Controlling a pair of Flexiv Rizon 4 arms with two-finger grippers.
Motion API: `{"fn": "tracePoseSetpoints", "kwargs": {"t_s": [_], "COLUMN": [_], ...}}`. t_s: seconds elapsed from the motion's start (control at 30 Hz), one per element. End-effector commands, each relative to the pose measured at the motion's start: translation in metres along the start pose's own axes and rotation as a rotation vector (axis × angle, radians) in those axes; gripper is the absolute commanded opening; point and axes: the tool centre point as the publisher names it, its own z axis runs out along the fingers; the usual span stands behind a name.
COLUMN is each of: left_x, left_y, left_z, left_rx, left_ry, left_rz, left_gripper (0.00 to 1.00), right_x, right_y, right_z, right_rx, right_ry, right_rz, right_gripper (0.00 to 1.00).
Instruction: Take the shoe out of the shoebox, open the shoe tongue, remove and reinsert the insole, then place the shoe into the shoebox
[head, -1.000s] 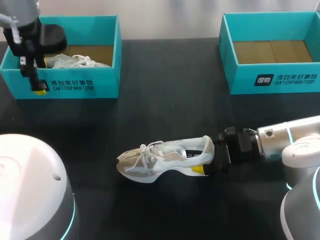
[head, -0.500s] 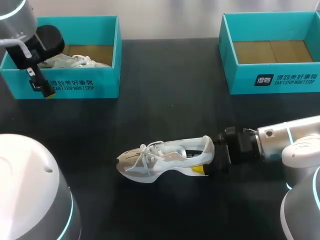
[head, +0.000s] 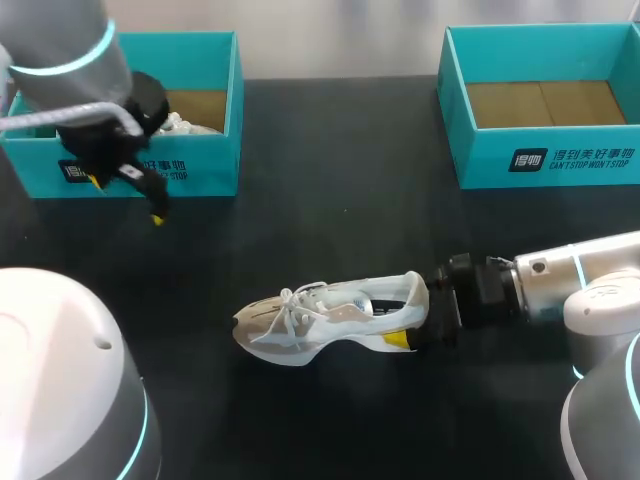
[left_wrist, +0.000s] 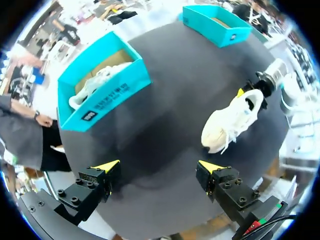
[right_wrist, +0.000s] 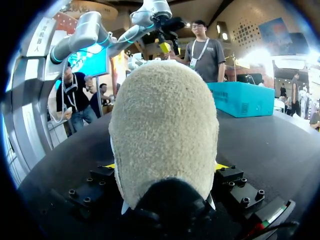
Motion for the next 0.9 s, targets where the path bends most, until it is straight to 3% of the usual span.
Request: {"fn": "tracePoseSetpoints", "kwargs": {"t_s": [0.03, 0.33, 0.9], "left_x": [0.027, 0.077, 0.077], "left_y": [-0.008, -0.019, -0.019], "left_z": [0.011, 0.024, 0.024], "left_rx": [-0.088, -0.151, -0.151], "left_ry": [0.009, 0.071, 0.071], "left_rz": [-0.445, -0.646, -0.646], "left_gripper": [1.0, 1.0, 1.0], "right_x": [-0.001, -0.001, -0.001], "right_y": [-0.001, -0.001, -0.001], "right_z": [0.0, 0.0, 0.0], "right_rx": [0.004, 0.004, 0.004], "right_ry": [-0.001, -0.001, -0.001], "right_rz": [0.001, 0.001, 0.001], "right_gripper": [0.0, 0.0, 0.0]}}
